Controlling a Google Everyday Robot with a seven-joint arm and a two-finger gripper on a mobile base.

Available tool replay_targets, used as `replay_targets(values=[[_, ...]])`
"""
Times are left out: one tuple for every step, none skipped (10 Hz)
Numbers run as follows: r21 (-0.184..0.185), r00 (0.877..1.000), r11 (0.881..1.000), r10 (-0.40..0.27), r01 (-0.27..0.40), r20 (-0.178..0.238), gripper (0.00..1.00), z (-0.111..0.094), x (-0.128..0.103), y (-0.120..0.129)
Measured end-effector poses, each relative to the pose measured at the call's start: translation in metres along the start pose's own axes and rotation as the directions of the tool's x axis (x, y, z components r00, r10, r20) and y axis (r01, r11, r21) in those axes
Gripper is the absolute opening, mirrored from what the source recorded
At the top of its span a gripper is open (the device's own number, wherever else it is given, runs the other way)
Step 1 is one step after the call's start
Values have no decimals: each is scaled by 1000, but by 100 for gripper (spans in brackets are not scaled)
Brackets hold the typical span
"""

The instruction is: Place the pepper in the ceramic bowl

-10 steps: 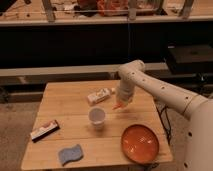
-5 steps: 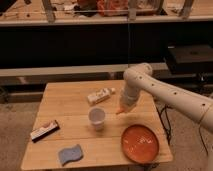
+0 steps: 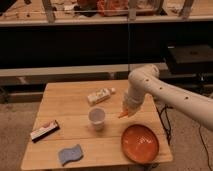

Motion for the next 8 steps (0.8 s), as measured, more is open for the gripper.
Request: replay_targets(values=[[3,1000,1000,6,-6,0,7,-7,-1,8],[4,1000,1000,15,-15,0,7,-11,1,16],[7,1000,1000,20,-20,3,7,-15,1,22],[7,1000,1000,22,-22,5,7,-16,2,25],[9,1000,1000,23,-23,6,7,-17,1,29],[9,1000,1000,24,-24,6,7,-17,0,34],[10,1000,1000,28,-28,5,7,-18,-2,39],[11,1000,999,31,-31,6,7,-18,-3,44]])
